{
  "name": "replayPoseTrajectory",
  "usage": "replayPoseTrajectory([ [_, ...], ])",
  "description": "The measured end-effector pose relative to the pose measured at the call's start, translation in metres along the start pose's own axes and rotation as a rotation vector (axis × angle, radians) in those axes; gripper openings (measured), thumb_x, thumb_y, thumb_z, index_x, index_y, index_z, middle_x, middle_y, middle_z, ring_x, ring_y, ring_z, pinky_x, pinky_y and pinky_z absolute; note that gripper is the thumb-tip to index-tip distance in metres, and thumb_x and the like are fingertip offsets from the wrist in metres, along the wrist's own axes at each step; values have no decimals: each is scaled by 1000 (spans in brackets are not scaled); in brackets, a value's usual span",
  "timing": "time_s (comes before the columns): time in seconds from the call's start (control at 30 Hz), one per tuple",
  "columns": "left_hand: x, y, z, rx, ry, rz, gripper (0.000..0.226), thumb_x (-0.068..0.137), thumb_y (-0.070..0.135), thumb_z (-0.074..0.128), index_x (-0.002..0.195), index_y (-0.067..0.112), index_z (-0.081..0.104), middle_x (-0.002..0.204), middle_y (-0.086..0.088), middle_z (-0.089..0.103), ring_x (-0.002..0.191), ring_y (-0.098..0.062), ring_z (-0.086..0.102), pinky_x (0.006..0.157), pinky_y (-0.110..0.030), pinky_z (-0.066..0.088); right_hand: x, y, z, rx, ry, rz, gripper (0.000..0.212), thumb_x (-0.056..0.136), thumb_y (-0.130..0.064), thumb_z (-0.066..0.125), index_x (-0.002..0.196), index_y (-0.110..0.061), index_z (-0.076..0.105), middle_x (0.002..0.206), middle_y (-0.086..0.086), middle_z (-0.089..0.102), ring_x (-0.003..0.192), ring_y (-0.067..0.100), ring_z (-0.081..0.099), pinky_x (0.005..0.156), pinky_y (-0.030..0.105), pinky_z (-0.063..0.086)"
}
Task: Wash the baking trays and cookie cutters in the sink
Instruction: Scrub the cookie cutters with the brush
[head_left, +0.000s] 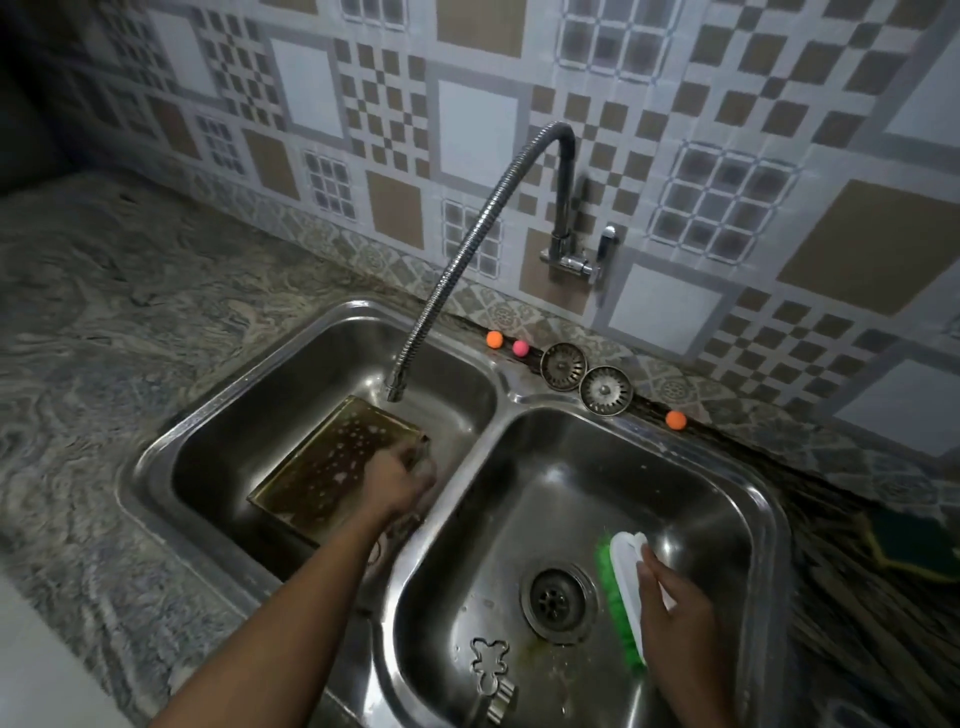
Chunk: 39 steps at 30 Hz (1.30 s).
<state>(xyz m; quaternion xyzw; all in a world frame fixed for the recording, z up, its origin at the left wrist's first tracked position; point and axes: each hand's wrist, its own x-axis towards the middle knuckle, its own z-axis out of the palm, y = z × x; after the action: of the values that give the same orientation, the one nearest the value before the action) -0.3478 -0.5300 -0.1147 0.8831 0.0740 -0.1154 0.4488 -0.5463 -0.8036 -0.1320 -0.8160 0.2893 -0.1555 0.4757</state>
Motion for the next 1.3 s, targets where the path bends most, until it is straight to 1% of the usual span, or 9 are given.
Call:
replayPoseTrajectory([
  [0.17, -12, -27, -2, 597, -322, -61, 20, 99, 20, 50, 102, 12, 68, 121, -13, 67, 102, -20, 63, 73, -25, 38, -5, -2, 4, 29, 0, -31, 26, 90, -11, 65, 115, -17, 72, 115, -1, 69, 103, 8, 58, 87, 21, 42],
  [0.23, -15, -28, 1, 661, -363, -51, 29, 104, 21, 40, 115, 8, 64, 131, -14, 60, 118, -22, 57, 83, -23, 34, -5, 0, 2, 38, -29, -26, 28, 92, -12, 64, 118, -19, 70, 119, -5, 68, 109, 6, 58, 89, 15, 43],
  [0.43, 0, -36, 2, 424, -145, -110, 38, 84, 41, 66, 110, 14, 70, 102, -7, 72, 90, -24, 68, 78, -30, 54, -7, -3, -10, 0, -47, 3, 30, 95, -21, 59, 124, -22, 66, 125, -6, 66, 117, 11, 58, 93, 24, 43],
  [0.6, -31, 12, 31, 501, 111, 438, 39, 86, 44, 63, 117, 23, 65, 111, -5, 64, 102, -24, 60, 85, -39, 54, -9, -29, -36, -31, 66, -36, 33, 99, -16, 53, 130, -13, 62, 128, 2, 64, 111, 3, 52, 91, 14, 36],
  [0.83, -95, 5, 118, 851, -542, 324, 42, 79, 45, 68, 113, 20, 65, 117, -7, 66, 106, -26, 65, 84, -32, 52, -20, -19, -121, -122, 367, -69, 33, 98, -18, 53, 127, -11, 64, 129, 7, 64, 120, 16, 57, 100, 19, 38],
  [0.93, -116, -22, 140, 945, -792, 128, 28, 77, 29, 72, 98, 10, 70, 94, -7, 72, 66, -12, 70, 63, -26, 54, -44, 0, -159, -176, 412, 73, 32, 97, -19, 54, 126, -11, 65, 131, 6, 62, 123, 20, 55, 101, 23, 37],
  [1.0, -122, -42, 154, 984, -896, 66, 27, 81, 16, 71, 104, 2, 71, 101, -14, 74, 71, -15, 73, 65, -30, 58, -61, 14, -174, -179, 423, 149, 32, 96, -16, 55, 125, -10, 66, 129, 7, 64, 121, 23, 57, 98, 23, 38],
  [1.1, -124, -66, 165, 1038, -881, 150, 28, 84, 14, 65, 110, 3, 68, 112, -15, 70, 101, -24, 70, 82, -31, 55, -82, 35, -180, -224, 411, 238, 33, 95, -19, 56, 125, -14, 66, 127, 7, 65, 118, 26, 59, 95, 29, 43],
  [1.3, -126, -76, 168, 807, -799, 63, 30, 86, 17, 63, 112, 2, 65, 111, -12, 68, 104, -25, 67, 78, -26, 50, -99, 49, -164, -266, 358, 311, 37, 96, -30, 52, 132, -26, 60, 132, 5, 61, 119, 29, 58, 94, 43, 51],
])
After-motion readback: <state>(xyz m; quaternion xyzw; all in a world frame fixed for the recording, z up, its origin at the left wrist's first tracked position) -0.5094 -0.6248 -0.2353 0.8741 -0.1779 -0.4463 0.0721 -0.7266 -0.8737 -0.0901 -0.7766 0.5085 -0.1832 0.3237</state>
